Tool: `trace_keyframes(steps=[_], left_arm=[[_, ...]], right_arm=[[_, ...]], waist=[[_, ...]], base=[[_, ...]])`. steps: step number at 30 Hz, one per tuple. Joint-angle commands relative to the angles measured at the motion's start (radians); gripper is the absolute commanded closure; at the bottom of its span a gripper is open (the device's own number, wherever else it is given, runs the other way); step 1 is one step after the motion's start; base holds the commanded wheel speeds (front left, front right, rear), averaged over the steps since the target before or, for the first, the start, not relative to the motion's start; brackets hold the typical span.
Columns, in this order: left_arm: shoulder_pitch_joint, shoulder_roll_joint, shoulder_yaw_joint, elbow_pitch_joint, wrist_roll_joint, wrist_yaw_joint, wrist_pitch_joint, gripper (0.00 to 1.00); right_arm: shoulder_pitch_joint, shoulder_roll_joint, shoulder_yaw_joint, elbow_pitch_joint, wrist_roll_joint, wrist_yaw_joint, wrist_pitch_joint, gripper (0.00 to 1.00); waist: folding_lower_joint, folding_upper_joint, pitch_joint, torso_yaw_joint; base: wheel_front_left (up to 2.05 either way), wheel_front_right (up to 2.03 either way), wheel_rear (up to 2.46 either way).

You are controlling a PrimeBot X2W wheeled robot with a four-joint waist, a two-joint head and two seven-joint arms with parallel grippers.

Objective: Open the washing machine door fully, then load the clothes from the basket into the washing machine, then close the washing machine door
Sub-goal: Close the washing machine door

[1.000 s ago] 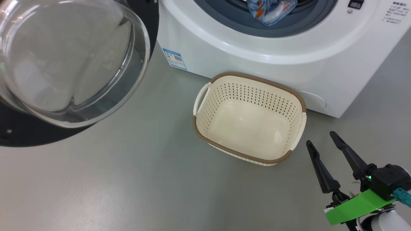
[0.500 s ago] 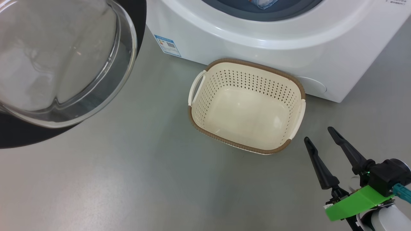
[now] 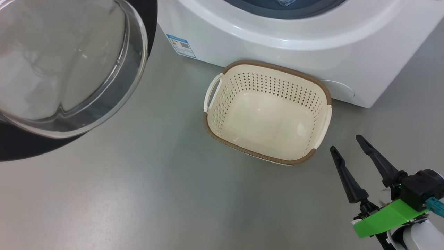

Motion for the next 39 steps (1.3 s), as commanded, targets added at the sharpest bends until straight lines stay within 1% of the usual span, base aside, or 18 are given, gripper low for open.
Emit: trace_keyframes(steps=[1,5,24,39], left_arm=[[-0.013,0.063,0.008,-0.021,-0.008,0.000,0.031,1.00],[-0.011,0.065,-0.001,-0.022,-0.018,0.000,0.066,1.00],[0.043,0.079,-0.024,-0.068,-0.119,0.000,0.339,1.00],[0.073,0.101,-0.023,-0.110,-0.180,0.000,0.493,1.00]], right_arm=[[-0.010,-0.012,0.023,-0.024,-0.013,0.004,-0.008,0.00],[-0.009,-0.011,0.022,-0.023,-0.013,0.004,-0.008,0.00],[0.009,-0.005,0.009,-0.026,-0.014,0.004,-0.008,0.00],[0.032,0.006,-0.014,-0.027,-0.013,0.004,-0.008,0.00]], waist=[[0.0000,0.0000,-0.001,0.001],[0.0000,0.0000,-0.005,0.002],[0.0000,0.0000,-0.040,0.012],[0.0000,0.0000,-0.095,0.004]], base=[[0.00,0.00,0.00],[0.00,0.00,0.00],[0.00,0.00,0.00],[0.00,0.00,0.00]])
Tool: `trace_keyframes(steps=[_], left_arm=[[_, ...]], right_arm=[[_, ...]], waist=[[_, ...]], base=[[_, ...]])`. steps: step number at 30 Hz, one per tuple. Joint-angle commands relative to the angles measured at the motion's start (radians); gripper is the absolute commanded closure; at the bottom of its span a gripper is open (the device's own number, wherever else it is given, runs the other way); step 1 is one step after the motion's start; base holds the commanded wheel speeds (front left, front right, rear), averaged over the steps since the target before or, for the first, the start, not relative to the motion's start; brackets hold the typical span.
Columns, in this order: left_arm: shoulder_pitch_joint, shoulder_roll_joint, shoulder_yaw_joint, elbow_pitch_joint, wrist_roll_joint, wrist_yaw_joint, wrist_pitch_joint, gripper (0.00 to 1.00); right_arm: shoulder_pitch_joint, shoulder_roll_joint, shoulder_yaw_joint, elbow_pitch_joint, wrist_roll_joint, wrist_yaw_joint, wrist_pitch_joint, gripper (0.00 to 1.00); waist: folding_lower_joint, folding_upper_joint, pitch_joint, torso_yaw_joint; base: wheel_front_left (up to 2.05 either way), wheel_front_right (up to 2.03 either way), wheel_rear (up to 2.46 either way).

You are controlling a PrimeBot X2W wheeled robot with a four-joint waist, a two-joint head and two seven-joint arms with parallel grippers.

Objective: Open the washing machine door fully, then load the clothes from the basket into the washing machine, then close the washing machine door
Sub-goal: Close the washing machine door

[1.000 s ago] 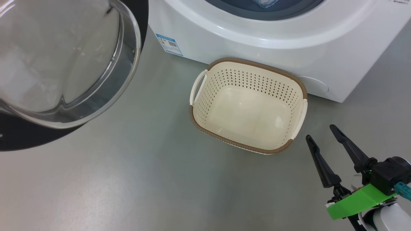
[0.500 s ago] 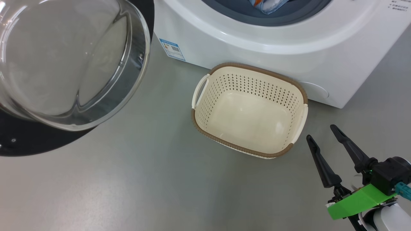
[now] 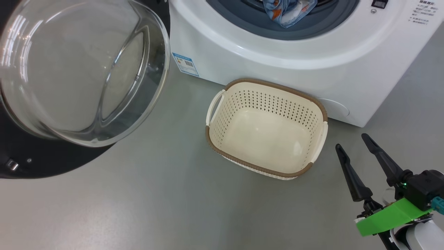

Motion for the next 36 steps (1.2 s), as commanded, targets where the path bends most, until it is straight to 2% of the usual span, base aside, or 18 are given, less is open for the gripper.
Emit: trace_keyframes(steps=[1,15,36], left_arm=[[0.021,0.063,0.016,-0.028,-0.016,-0.001,0.027,1.00],[0.049,0.066,0.008,-0.103,-0.058,-0.001,0.143,1.00],[0.112,0.037,-0.022,-0.252,-0.097,-0.001,0.267,1.00]], right_arm=[[0.027,-0.005,0.017,-0.027,-0.010,0.004,-0.008,0.00],[0.078,0.015,-0.024,-0.027,-0.012,0.004,-0.008,0.00],[0.181,0.058,-0.129,-0.050,-0.021,0.004,-0.008,0.00]], waist=[[0.0000,0.0000,-0.011,-0.004],[0.0000,0.0000,-0.093,-0.034],[0.0000,0.0000,-0.200,-0.148]], base=[[0.00,0.00,0.00],[0.00,0.00,0.00],[0.00,0.00,0.00]])
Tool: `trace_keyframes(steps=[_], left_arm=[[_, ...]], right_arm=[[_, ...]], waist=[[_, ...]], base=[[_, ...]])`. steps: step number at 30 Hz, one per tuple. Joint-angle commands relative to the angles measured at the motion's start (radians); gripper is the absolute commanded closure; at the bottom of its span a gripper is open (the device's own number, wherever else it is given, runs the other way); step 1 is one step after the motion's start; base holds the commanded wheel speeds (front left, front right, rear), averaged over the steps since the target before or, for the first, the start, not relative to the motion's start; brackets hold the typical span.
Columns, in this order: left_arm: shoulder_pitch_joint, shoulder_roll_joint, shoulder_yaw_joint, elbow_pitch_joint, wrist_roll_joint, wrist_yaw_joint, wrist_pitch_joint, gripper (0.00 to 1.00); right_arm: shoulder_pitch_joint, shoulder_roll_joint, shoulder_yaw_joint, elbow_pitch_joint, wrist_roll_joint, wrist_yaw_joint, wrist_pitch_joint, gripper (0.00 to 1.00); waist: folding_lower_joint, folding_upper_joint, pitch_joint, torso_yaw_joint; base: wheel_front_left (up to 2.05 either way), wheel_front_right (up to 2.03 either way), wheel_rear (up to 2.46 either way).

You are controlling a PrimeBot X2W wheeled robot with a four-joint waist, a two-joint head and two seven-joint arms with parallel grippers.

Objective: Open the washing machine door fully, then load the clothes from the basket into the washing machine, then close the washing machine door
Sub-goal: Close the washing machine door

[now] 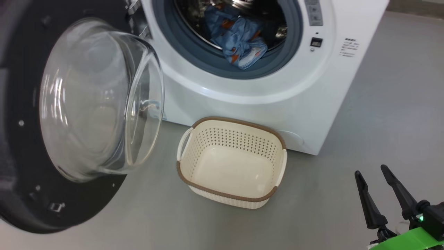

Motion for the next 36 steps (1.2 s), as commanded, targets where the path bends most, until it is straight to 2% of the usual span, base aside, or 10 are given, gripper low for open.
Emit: trace_keyframes(steps=[1,20,36], left_arm=[[-0.004,0.043,0.023,-0.044,-0.007,-0.001,0.019,1.00],[0.083,-0.008,-0.004,-0.222,-0.025,0.001,0.058,1.00],[0.134,-0.075,-0.007,-0.339,-0.006,0.017,-0.016,1.00]], right_arm=[[0.004,-0.011,0.005,-0.027,-0.014,0.004,-0.008,0.00],[0.065,0.021,-0.032,-0.035,-0.018,0.004,-0.008,0.00],[0.073,0.033,-0.041,-0.039,-0.017,0.004,-0.008,0.00]], waist=[[0.0000,0.0000,-0.023,-0.024],[0.0000,0.0000,-0.088,-0.106],[0.0000,0.0000,-0.102,-0.212]], base=[[0.00,0.00,0.00],[0.00,0.00,0.00],[0.00,0.00,0.00]])
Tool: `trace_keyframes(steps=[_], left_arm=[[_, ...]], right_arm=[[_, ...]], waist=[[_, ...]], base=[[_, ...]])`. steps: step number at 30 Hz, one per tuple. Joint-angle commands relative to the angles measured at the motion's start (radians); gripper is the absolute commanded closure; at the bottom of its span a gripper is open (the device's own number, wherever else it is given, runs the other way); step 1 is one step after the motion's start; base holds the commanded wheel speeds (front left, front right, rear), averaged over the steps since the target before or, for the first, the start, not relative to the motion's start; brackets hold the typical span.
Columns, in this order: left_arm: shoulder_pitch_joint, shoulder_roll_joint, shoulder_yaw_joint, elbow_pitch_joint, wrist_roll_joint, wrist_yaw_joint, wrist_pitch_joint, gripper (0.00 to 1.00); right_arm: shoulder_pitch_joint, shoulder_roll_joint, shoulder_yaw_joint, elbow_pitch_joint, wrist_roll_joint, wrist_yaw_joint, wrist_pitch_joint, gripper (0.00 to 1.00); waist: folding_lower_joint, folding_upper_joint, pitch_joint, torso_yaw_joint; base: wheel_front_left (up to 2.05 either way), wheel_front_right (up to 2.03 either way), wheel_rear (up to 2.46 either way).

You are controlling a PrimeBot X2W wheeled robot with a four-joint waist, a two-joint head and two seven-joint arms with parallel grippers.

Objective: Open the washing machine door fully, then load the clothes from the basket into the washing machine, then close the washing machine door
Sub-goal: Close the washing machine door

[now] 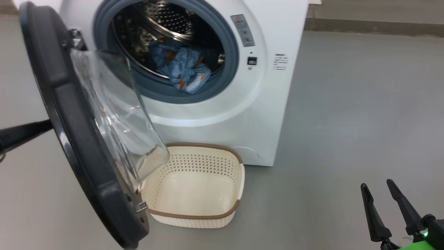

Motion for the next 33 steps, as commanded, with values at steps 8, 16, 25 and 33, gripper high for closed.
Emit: trace_keyframes(steps=[8,16,25,33], left_arm=[[-0.009,0.024,0.040,-0.024,0.028,-0.007,-0.055,1.00],[-0.019,-0.016,0.031,-0.021,0.066,-0.013,-0.124,1.00],[-0.025,-0.043,0.026,-0.015,0.103,-0.014,-0.187,1.00],[-0.023,-0.048,0.031,-0.021,0.105,-0.015,-0.202,1.00]], right_arm=[[-0.004,-0.019,0.013,-0.030,-0.012,0.004,-0.008,0.00],[-0.007,-0.013,0.014,-0.031,-0.012,0.004,-0.008,0.00],[-0.010,-0.008,0.016,-0.034,-0.014,0.004,-0.008,0.00],[-0.010,0.000,0.008,-0.036,-0.017,0.004,-0.008,0.00]], waist=[[0.0000,-0.0001,-0.003,-0.094],[0.0000,-0.0001,0.006,-0.150],[0.0000,-0.0001,0.019,-0.192],[0.0000,-0.0001,0.030,-0.196]], base=[[0.00,0.00,0.00],[0.00,0.00,0.00],[0.00,0.00,0.00],[0.00,0.00,0.00]])
